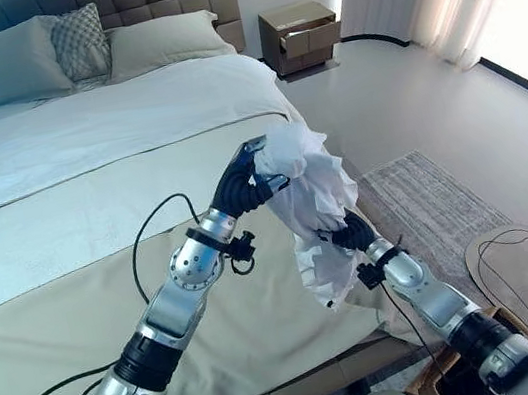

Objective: Pick up clothes into the bucket

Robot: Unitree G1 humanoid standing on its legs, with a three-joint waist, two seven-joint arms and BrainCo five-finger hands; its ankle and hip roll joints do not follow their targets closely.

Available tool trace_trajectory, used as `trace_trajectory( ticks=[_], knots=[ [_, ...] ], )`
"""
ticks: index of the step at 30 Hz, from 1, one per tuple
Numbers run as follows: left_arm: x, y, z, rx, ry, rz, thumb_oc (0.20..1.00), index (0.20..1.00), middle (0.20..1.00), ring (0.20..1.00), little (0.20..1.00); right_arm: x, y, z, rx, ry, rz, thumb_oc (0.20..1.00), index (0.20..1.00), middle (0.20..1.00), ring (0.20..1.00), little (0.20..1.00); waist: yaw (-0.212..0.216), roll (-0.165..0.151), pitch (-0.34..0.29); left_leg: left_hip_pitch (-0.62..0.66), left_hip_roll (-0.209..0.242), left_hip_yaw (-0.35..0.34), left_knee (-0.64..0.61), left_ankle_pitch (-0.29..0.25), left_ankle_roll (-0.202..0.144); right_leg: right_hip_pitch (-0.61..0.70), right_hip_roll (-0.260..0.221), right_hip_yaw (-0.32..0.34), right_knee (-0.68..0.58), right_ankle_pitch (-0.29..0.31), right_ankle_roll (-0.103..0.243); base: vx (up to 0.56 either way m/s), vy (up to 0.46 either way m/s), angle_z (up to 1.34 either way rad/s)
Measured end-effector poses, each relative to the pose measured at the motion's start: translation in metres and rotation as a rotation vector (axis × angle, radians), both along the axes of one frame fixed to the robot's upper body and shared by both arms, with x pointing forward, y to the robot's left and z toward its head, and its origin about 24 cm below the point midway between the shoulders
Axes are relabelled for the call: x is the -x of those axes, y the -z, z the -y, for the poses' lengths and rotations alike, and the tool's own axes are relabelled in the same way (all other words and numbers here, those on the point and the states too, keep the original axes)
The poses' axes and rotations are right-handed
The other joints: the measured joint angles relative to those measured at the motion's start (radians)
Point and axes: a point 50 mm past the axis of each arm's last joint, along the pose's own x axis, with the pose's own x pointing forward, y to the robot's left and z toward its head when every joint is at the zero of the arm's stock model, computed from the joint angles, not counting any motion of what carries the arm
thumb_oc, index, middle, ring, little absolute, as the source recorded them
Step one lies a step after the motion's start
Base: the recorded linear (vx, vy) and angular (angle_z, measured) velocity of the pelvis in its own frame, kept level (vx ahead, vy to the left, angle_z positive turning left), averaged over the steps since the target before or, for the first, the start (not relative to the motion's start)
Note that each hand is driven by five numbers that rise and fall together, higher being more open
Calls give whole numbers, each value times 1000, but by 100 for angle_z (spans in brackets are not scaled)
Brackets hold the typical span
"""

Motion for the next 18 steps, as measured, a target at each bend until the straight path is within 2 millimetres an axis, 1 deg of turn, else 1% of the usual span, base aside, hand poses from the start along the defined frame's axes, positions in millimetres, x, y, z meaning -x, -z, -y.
trace_trajectory(
  ticks=[3, 4, 5, 9, 10, 11, 12, 13, 14, 15, 16, 17, 18],
  knots=[
    [8, 21, -4, 16, -23, -87, 200, 200, 200, 200, 200, 9, 5, 11, -25, 45, -20, 200, 200, 200, 200, 200, -2, -3, -1, 2, 6, 0, -6, -2, 0, -2, 6, 2, 1, -8, 4, -3, -4, -3],
    [9, 26, -4, 26, -26, -107, 200, 200, 200, 200, 200, 12, 7, 13, -40, 58, -25, 200, 200, 200, 200, 200, -2, -3, -2, 2, 7, 1, -6, -5, 2, -1, 8, 2, 0, -11, 5, 0, 0, 0],
    [7, 39, -4, 50, -44, -168, 200, 200, 200, 200, 200, 16, 10, 17, -66, 83, -36, 200, 200, 200, 200, 200, 1, -2, -3, 5, 10, 0, -6, -5, 2, 3, 10, 2, -1, -13, 3, 0, 0, 0],
    [3, 62, -7, 49, -91, -266, 200, 200, 200, 200, 200, 16, 10, 22, -66, 119, -31, 200, 200, 200, 200, 200, -3, -3, -3, 5, 17, 0, -6, -5, 3, 2, 17, 4, -1, -14, 2, 0, 0, 0],
    [2, 73, -7, 30, -110, -303, 200, 200, 200, 200, 200, 15, 9, 25, -67, 139, -23, 200, 200, 200, 200, 200, -7, -3, -3, 5, 19, 2, -6, -5, 3, 2, 19, 5, -2, -14, 2, 0, 0, 0],
    [2, 78, -6, 23, -119, -322, 200, 200, 200, 200, 200, 15, 8, 25, -67, 147, -20, 200, 200, 200, 200, 200, -8, -3, -3, 5, 19, 2, -6, -5, 3, 2, 20, 5, -2, -15, 1, 0, 0, 0],
    [2, 88, -4, 15, -133, -358, 200, 200, 200, 200, 200, 15, 8, 26, -68, 159, -16, 200, 200, 200, 200, 200, -19, -3, -2, 4, 21, 2, -6, -5, 3, 0, 21, 6, -3, -15, 1, -18, -30, -1],
    [2, 93, -3, 12, -138, -382, 253, 253, 253, 253, 253, 15, 8, 27, -68, 163, -14, 200, 200, 200, 200, 200, -24, -3, -2, 4, 21, 3, -6, -5, 3, 0, 21, 6, -3, -16, -1, 0, 0, 0],
    [3, 97, -2, -2, -138, -395, 423, 423, 423, 423, 423, 16, 8, 28, -69, 170, -15, 200, 200, 200, 200, 200, -27, -3, -2, 4, 21, 3, -6, -5, 3, 0, 22, 6, -2, -17, -1, -15, -32, -2],
    [5, 105, 2, -40, -134, -414, 884, 884, 884, 884, 884, 20, 11, 33, -69, 195, -26, 200, 200, 200, 200, 200, -27, -3, -2, 4, 23, 4, -6, -6, 3, 0, 23, 7, -3, -18, -2, 0, 0, 0],
    [6, 109, 3, -58, -131, -425, 959, 959, 959, 959, 959, 22, 13, 36, -68, 209, -32, 200, 200, 200, 200, 200, -27, -3, -2, 4, 23, 4, -6, -6, 3, -1, 24, 7, -2, -19, -4, 0, 0, 0],
    [8, 120, 6, -112, -125, -463, 1000, 1000, 1000, 1000, 1000, 26, 16, 43, -64, 240, -44, 200, 200, 200, 200, 200, -28, -2, -2, 3, 25, 4, -6, -6, 3, -1, 26, 7, -3, -21, -5, 0, 0, 0],
    [10, 126, 6, -140, -123, -481, 1000, 1000, 1000, 1000, 1000, 27, 18, 45, -62, 248, -51, 200, 200, 200, 200, 200, -28, -2, -2, 3, 26, 4, -6, -6, 3, -1, 27, 7, -3, -22, -5, -11, -42, -1]
  ],
)
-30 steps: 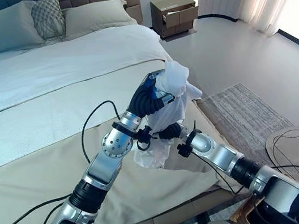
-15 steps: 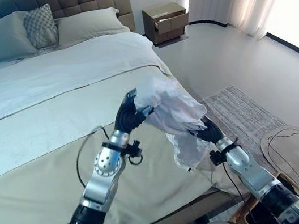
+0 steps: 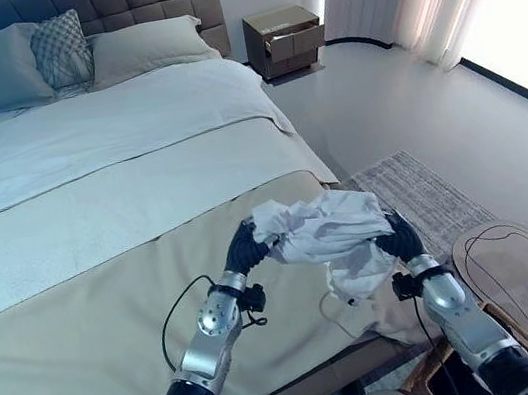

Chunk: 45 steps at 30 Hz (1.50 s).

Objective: Pick up clothes into the bucket

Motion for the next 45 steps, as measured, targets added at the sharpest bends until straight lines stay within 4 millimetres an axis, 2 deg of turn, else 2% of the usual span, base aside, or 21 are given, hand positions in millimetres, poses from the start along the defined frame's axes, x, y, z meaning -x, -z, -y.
trace_trajectory(
  ticks=[3, 4, 8, 11, 12, 14, 16, 19, 24, 25, 26, 27, 28, 31, 36, 38, 39, 40, 41, 43, 45],
  knots=[
    [6, 22, 1, -51, 3, -108, 1000, 1000, 1000, 1000, 1000, 5, 5, 16, 3, 90, -21, 200, 200, 200, 200, 200, -2, 7, 4, -2, 3, -3, 3, 2, -3, 1, 3, -4, 2, -1, -1, -13, -60, 2],
    [9, 29, -4, -70, -6, -145, 1000, 1000, 1000, 1000, 1000, 7, 3, 29, -10, 157, -14, 200, 200, 200, 200, 200, -3, 12, 8, -4, 5, -5, 3, 3, -5, 2, 4, -8, 2, -3, 0, -16, -48, 6],
    [16, 38, -17, -67, -49, -197, 1000, 1000, 1000, 1000, 1000, 12, -1, 55, -6, 266, -4, 200, 200, 200, 200, 200, -5, 29, 15, -23, 6, -32, 6, 4, -6, 8, 6, -33, 4, -10, 2, -29, -67, 18],
    [22, 48, -22, 15, -103, -277, 1000, 1000, 1000, 1000, 1000, 16, -1, 63, 4, 297, -11, 200, 200, 200, 200, 200, -20, 36, 22, -38, 12, -68, 9, 12, -17, 6, 13, -62, 4, -19, 0, -45, -87, 39],
    [30, 56, -22, 145, -173, -352, 1000, 1000, 1000, 1000, 1000, 16, -1, 62, -12, 303, -11, 200, 200, 200, 200, 200, -21, 39, 25, -39, 15, -74, 10, 13, -18, 7, 20, -68, 4, -22, -2, -21, -71, 11],
    [37, 64, -24, 253, -241, -436, 1000, 1000, 1000, 1000, 1000, 17, -1, 63, -21, 310, -11, 200, 200, 200, 200, 200, -23, 44, 28, -40, 19, -83, 11, 13, -18, 9, 21, -74, 0, -27, -3, -20, -44, 10],
    [41, 65, -20, 309, -230, -473, 1000, 1000, 1000, 1000, 1000, 16, -2, 65, -20, 317, -5, 200, 200, 200, 200, 200, -24, 45, 30, -49, 24, -87, 17, 13, -19, 5, 28, -79, 2, -32, -10, -76, -16, 5],
    [41, 64, -16, 297, -179, -479, 1000, 1000, 1000, 1000, 1000, 14, -7, 71, -16, 341, 14, 200, 200, 200, 200, 200, -24, 32, 49, -76, 3, -88, 97, 11, -20, 7, 16, -66, 4, -40, -21, -94, 36, -12],
    [38, 61, -16, 270, -136, -450, 1000, 1000, 1000, 1000, 1000, 14, -14, 81, -46, 385, 44, 200, 200, 200, 200, 200, -44, 30, 72, -78, -26, -84, 124, -22, -35, -24, -8, -12, 27, -35, -14, -87, 117, -26],
    [39, 61, -17, 269, -133, -444, 1000, 1000, 1000, 1000, 1000, 12, -15, 81, -51, 383, 51, 200, 200, 200, 200, 200, -35, 33, 72, -71, -33, -89, 110, -31, -25, -32, -3, 3, 36, -35, -10, -25, 159, -56],
    [38, 60, -18, 273, -120, -435, 1000, 1000, 1000, 1000, 1000, 12, -16, 81, -66, 392, 58, 200, 200, 200, 200, 200, -58, 40, 74, -65, -36, -79, 86, -47, -16, -53, -4, 27, 41, -23, 2, -34, 163, -46],
    [38, 59, -20, 281, -124, -428, 1000, 1000, 1000, 1000, 1000, 12, -15, 80, -75, 395, 58, 200, 200, 200, 200, 200, -55, 36, 76, -56, -41, -67, 66, -42, -10, -60, -9, 30, 47, -21, 8, -59, 164, -51],
    [36, 57, -25, 289, -124, -412, 1000, 1000, 1000, 1000, 1000, 13, -13, 78, -100, 402, 56, 200, 200, 200, 200, 200, -58, 18, 87, -33, -55, -39, 39, -34, 3, -71, -22, 56, 60, -11, 13, -41, 98, -46],
    [34, 54, -32, 286, -107, -392, 1000, 1000, 1000, 1000, 1000, 15, -11, 77, -130, 422, 54, 200, 200, 200, 200, 200, -66, -5, 93, -7, -84, -3, 16, -29, 12, -91, -47, 90, 76, 2, 31, -88, 177, -42],
    [32, 50, -53, 353, -180, -366, 1000, 1000, 1000, 1000, 1000, 11, -8, 68, -184, 425, 58, 200, 200, 200, 200, 200, -54, -18, 98, 52, -114, 58, 0, -42, 49, -101, -74, 112, 146, -8, 52, -66, 110, -36],
    [31, 48, -62, 333, -194, -344, 1000, 1000, 1000, 1000, 1000, 5, -11, 63, -207, 422, 72, 200, 200, 200, 200, 200, -43, -20, 101, 62, -107, 105, 10, -45, 57, -143, -81, 74, 211, 14, 63, -139, 37, -53],
    [28, 44, -70, 308, -203, -327, 1000, 1000, 1000, 1000, 1000, 1, -12, 62, -217, 436, 83, 200, 200, 200, 200, 200, -23, -24, 104, 66, -98, 140, 32, -49, 67, -139, -105, -35, 203, 35, 72, -139, -19, -47],
    [26, 42, -74, 304, -209, -315, 1000, 1000, 1000, 1000, 1000, -2, -12, 62, -219, 444, 81, 200, 200, 200, 200, 200, -17, -22, 107, 63, -84, 155, 43, -47, 79, -142, -120, -103, 243, -15, 48, -88, -24, -31],
    [25, 40, -74, 306, -212, -308, 1000, 1000, 1000, 1000, 1000, -3, -11, 63, -218, 451, 78, 200, 200, 200, 200, 200, -13, -18, 109, 62, -79, 158, 54, -59, 94, -152, -132, -141, 307, -37, 34, -88, -45, -12],
    [22, 33, -78, 310, -222, -263, 1000, 1000, 1000, 1000, 1000, -8, -15, 65, -212, 462, 94, 200, 200, 200, 200, 200, 33, 0, 108, 53, -38, 184, 83, -66, 105, -153, -231, -159, 540, -95, 39, -59, -84, -22],
    [24, 34, -80, 312, -233, -265, 1000, 1000, 1000, 1000, 1000, -15, -21, 63, -219, 455, 118, 200, 200, 200, 200, 200, 68, -1, 107, 51, -31, 209, 91, -72, 107, -147, -305, -174, 579, -99, 56, -14, -150, -54]
  ],
)
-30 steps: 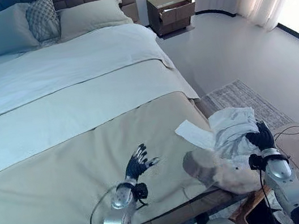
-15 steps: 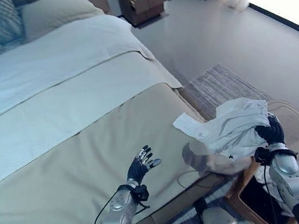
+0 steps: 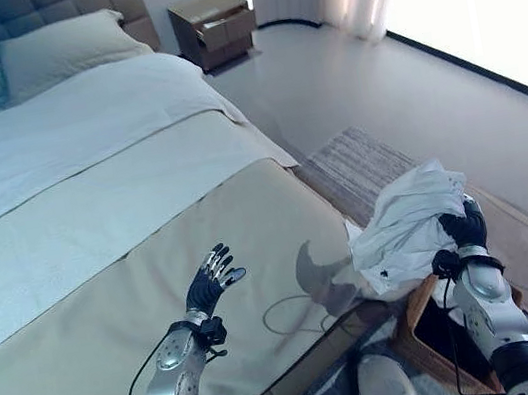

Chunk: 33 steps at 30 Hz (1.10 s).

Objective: Pick up clothes into the bucket

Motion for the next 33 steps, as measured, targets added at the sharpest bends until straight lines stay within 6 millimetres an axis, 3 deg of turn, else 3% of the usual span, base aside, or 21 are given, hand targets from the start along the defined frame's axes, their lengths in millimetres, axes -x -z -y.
trace_trajectory(
  ticks=[1, 2, 3, 4, 5, 8, 10, 11, 14, 19, 20, 22, 23, 24, 25, 27, 31, 32, 33],
  knots=[
    [4, 3, -5, -11, -6, -16, 1000, 1000, 1000, 1000, 1000, -6, -5, -3, -4, -9, 23, 200, 200, 200, 200, 200, 24, -2, -3, -10, 13, 14, 8, 7, -9, 43, -84, -17, -38, -2, 24, 1, -180, -55],
    [8, 5, -6, -16, -10, -27, 1000, 1000, 1000, 1000, 1000, -9, -8, -5, -5, -14, 32, 200, 200, 200, 200, 200, 31, -9, -8, -12, 4, 10, 8, -2, -5, 70, -113, -34, -75, 15, 42, 7, -216, -48],
    [15, 9, -15, -43, -10, -51, 1000, 1000, 1000, 1000, 1000, -11, -9, -8, -17, -20, 41, 200, 200, 200, 200, 200, 42, -33, -21, -14, 2, 22, 7, 9, -32, 125, -163, -57, -176, 47, 55, 8, -161, -41],
    [18, 10, -19, -56, -15, -59, 1000, 1000, 1000, 1000, 1000, -12, -8, -10, -21, -22, 40, 200, 200, 200, 200, 200, 50, -47, -29, -17, -7, 26, 9, 4, -44, 140, -165, -63, -220, 113, 36, 6, -254, -60],
    [26, 14, -31, -77, -46, -86, 1000, 1000, 1000, 1000, 1000, -12, -6, -13, -29, -29, 22, 200, 200, 200, 200, 200, 60, -88, -44, -19, -5, 38, 21, 9, -84, 164, -156, -87, -284, 160, 40, -3, -170, -57],
    [41, 27, -16, -17, -44, -137, 1000, 1000, 1000, 1000, 1000, -11, -7, -5, 9, -30, 1, 200, 200, 200, 200, 200, 26, -40, -70, -38, 62, 18, 50, 22, -93, 171, -68, -58, -355, 141, 52, -26, -238, -51],
    [39, 27, -8, 14, -41, -129, 1000, 1000, 1000, 1000, 1000, -10, -9, -1, 29, -29, -5, 200, 200, 200, 200, 200, 5, -40, -79, -38, 79, -3, 74, 17, -101, 166, -45, -48, -396, 130, 65, -47, -233, -69],
    [37, 26, -5, 24, -42, -123, 1000, 1000, 1000, 1000, 1000, -10, -9, 1, 36, -29, -8, 200, 200, 200, 200, 200, 16, -30, -89, -37, 89, 12, 75, 6, -118, 154, -35, -49, -404, 128, 66, -30, -228, -78],
    [20, 15, 1, 33, -25, -65, 1000, 1000, 1000, 1000, 1000, -8, -4, -3, 34, -32, -28, 200, 200, 200, 200, 200, -8, -54, -102, -78, 106, 3, 113, 2, -137, 148, -16, -26, -463, 121, 94, -33, -217, -24],
    [17, 13, 3, 39, -28, -54, 1000, 1000, 1000, 1000, 1000, -8, 0, -16, 37, -48, -37, 200, 200, 200, 200, 200, -12, -30, -92, -116, 146, -21, 100, 7, -165, 114, 28, -29, -457, 111, 89, -41, -243, 6],
    [16, 10, 3, 42, -32, -42, 1000, 1000, 1000, 1000, 1000, -9, -4, -17, 60, -44, -25, 200, 200, 200, 200, 200, -11, -6, -77, -129, 170, -23, 108, 11, -168, 89, 52, -22, -447, 107, 82, -90, -141, -5],
    [16, 7, 3, 40, -35, -28, 1000, 1000, 1000, 1000, 1000, -11, -6, -20, 80, -46, -16, 200, 200, 200, 200, 200, -7, 8, -65, -156, 181, -48, 130, 10, -168, 74, 67, -11, -442, 102, 74, -225, -39, -3],
    [13, 5, 8, 51, -37, -14, 1000, 1000, 1000, 1000, 1000, -15, -12, -20, 105, -37, 3, 200, 200, 200, 200, 200, -4, 26, -41, -204, 171, -116, 174, 14, -166, 47, 71, -4, -438, 107, 58, -228, -5, -1],
    [8, 2, 14, 59, -20, 1, 1000, 1000, 1000, 1000, 1000, -19, -17, -18, 113, -24, 23, 200, 200, 200, 200, 200, -6, 32, -15, -227, 131, -234, 191, 9, -172, 43, 62, 9, -441, 112, 57, -139, 83, 4],
    [3, -1, 25, 76, 8, 15, 1000, 1000, 1000, 1000, 1000, -25, -26, -15, 121, 1, 50, 200, 200, 200, 200, 200, -17, 52, 14, -276, 108, -303, 203, -4, -179, 16, 53, 9, -453, 126, 56, -62, 102, 4],
    [-10, -13, 33, 82, 32, 71, 1000, 1000, 1000, 1000, 1000, -33, -35, -13, 121, 45, 82, 200, 200, 200, 200, 200, -32, 67, 37, -328, 74, -291, 186, -22, -184, -60, 23, 37, -454, 151, 56, -124, 160, -3],
    [-24, -44, 24, 48, 46, 208, 1000, 1000, 1000, 1000, 1000, -56, -58, -20, 106, 80, 159, 200, 200, 200, 200, 200, -34, 23, 112, -430, 26, -218, 234, -13, -140, -199, -15, 139, -464, 159, 41, -166, 222, -40],
    [-29, -56, 23, 5, 76, 260, 1000, 1000, 1000, 1000, 1000, -71, -75, -18, 106, 108, 200, 200, 200, 200, 200, 200, -25, 33, 146, -483, 36, -186, 262, -31, -120, -260, -27, 154, -468, 125, 55, -38, 68, -91],
    [-32, -60, 25, 8, 78, 277, 1000, 1000, 1000, 1000, 1000, -75, -83, -13, 106, 133, 220, 200, 200, 200, 200, 200, -9, 55, 166, -492, 53, -157, 254, -33, -134, -308, -17, 164, -424, 137, 51, -28, 29, -91]
  ],
)
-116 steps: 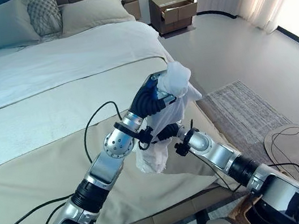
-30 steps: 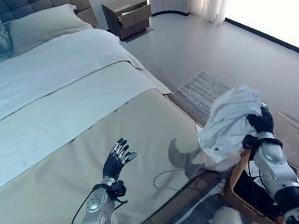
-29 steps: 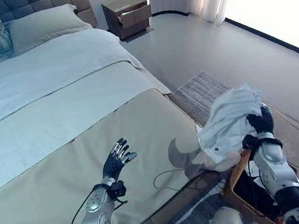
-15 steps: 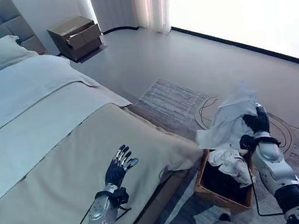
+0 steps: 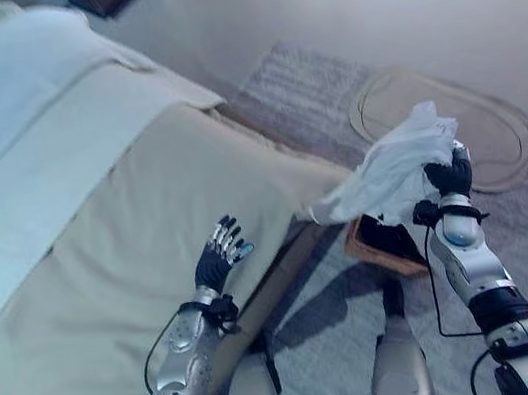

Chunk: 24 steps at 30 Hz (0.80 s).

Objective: Pick up clothes into the bucket

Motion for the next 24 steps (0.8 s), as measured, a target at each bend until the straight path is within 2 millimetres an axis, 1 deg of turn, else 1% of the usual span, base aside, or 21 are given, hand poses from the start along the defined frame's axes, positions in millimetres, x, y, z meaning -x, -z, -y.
trace_trajectory(
  ticks=[1, 2, 3, 4, 6, 7, 10, 13, 14, 15, 16, 17, 18, 20, 21, 24],
  knots=[
    [-4, -6, 0, -1, -7, 25, 1000, 1000, 1000, 1000, 1000, -1, -7, 7, -4, 30, 20, 200, 200, 200, 200, 200, 5, 23, 26, -9, 5, 6, -2, 1, 0, -35, 17, 0, 88, 2, -1, -49, -2, -36],
    [-7, -14, -1, 7, -25, 67, 1000, 1000, 1000, 1000, 1000, 0, -9, 14, -6, 63, 23, 200, 200, 200, 200, 200, -3, 19, 56, -7, -22, 11, -10, 15, 15, -24, 24, 11, 110, 4, -6, -35, -24, -17],
    [-8, -17, -1, 8, -28, 84, 1000, 1000, 1000, 1000, 1000, 0, -10, 17, -2, 71, 26, 200, 200, 200, 200, 200, -1, 18, 67, -9, -21, 22, -10, 16, 16, -35, 25, 15, 108, 11, -10, -44, -45, -11],
    [-8, -22, 0, -4, -37, 112, 1000, 1000, 1000, 1000, 1000, 0, -14, 23, 11, 84, 33, 200, 200, 200, 200, 200, 4, 20, 97, -10, -19, 26, -4, 16, 16, -37, 26, 22, 108, 15, -13, -14, -34, -23],
    [-10, -24, 2, -6, -47, 124, 1000, 1000, 1000, 1000, 1000, 1, -15, 34, 7, 119, 29, 200, 200, 200, 200, 200, -2, 21, 122, -11, -20, 27, -15, 20, 11, -46, 27, 24, 106, 16, -15, -35, -65, -9],
    [-11, -25, 4, 4, -54, 129, 1000, 1000, 1000, 1000, 1000, 3, -16, 40, 3, 136, 30, 200, 200, 200, 200, 200, -3, 22, 124, -14, -19, 27, -25, 30, 1, -56, 28, 24, 108, 20, -10, -39, -88, -7],
    [-14, -29, 7, 25, -77, 142, 1000, 1000, 1000, 1000, 1000, 2, -26, 44, 15, 150, 55, 200, 200, 200, 200, 200, -3, 24, 129, -16, -15, 29, -41, 41, 1, -67, 33, 23, 112, 21, -8, 3, -60, -4],
    [-16, -31, 8, 29, -83, 149, 1000, 1000, 1000, 1000, 1000, -2, -48, 41, 4, 139, 138, 200, 200, 200, 200, 200, -3, 25, 129, -16, -13, 28, -52, 42, 1, -75, 35, 21, 112, 21, -8, 17, -26, -3],
    [-16, -32, 8, 29, -86, 151, 1000, 1000, 1000, 1000, 1000, -4, -63, 38, 9, 123, 197, 200, 200, 200, 200, 200, -2, 25, 129, -17, -15, 30, -60, 43, 1, -81, 35, 21, 113, 21, -9, 55, -26, -2],
    [-16, -32, 8, 30, -89, 149, 1000, 1000, 1000, 1000, 1000, -5, -71, 35, 8, 115, 228, 200, 200, 200, 200, 200, -3, 25, 129, -17, -15, 30, -62, 44, 0, -82, 35, 20, 113, 21, -9, 36, -22, -1],
    [-17, -32, 10, 35, -90, 149, 1000, 1000, 1000, 1000, 1000, -4, -87, 29, 5, 90, 294, 200, 200, 200, 200, 200, -2, 25, 129, -16, -14, 29, -64, 44, -1, -82, 34, 18, 113, 20, -9, 66, -20, 1],
    [-17, -32, 11, 38, -87, 151, 1000, 1000, 1000, 1000, 1000, -4, -95, 28, 13, 79, 328, 200, 200, 200, 200, 200, 0, 25, 129, -16, -14, 28, -64, 44, -1, -81, 34, 16, 113, 20, -9, 55, -6, 4],
    [-18, -33, 11, 39, -86, 154, 1000, 1000, 1000, 1000, 1000, -4, -108, 26, 17, 73, 382, 200, 200, 200, 200, 200, 0, 25, 129, -16, -14, 25, -67, 44, 0, -80, 33, 9, 115, 20, -9, 69, -8, 4],
    [-19, -34, 11, 38, -85, 157, 1000, 1000, 1000, 1000, 1000, -4, -124, 23, 21, 62, 438, 200, 200, 200, 200, 200, 0, 25, 129, -16, -17, 25, -70, 44, 0, -80, 31, 8, 115, 20, -9, 38, -3, 5],
    [-19, -35, 11, 37, -85, 160, 1000, 1000, 1000, 1000, 1000, -3, -139, 19, 23, 49, 499, 200, 200, 200, 200, 200, 0, 24, 129, -16, -20, 23, -73, 52, 1, -80, 28, 7, 116, 20, -9, 22, 5, 6],
    [-20, -36, 11, 37, -85, 163, 1000, 1000, 1000, 1000, 1000, -2, -159, 17, 34, 43, 572, 200, 200, 200, 200, 200, 1, 24, 129, -15, -24, 21, -77, 54, 1, -78, 24, 4, 117, 20, -10, 47, 10, 5]
  ],
)
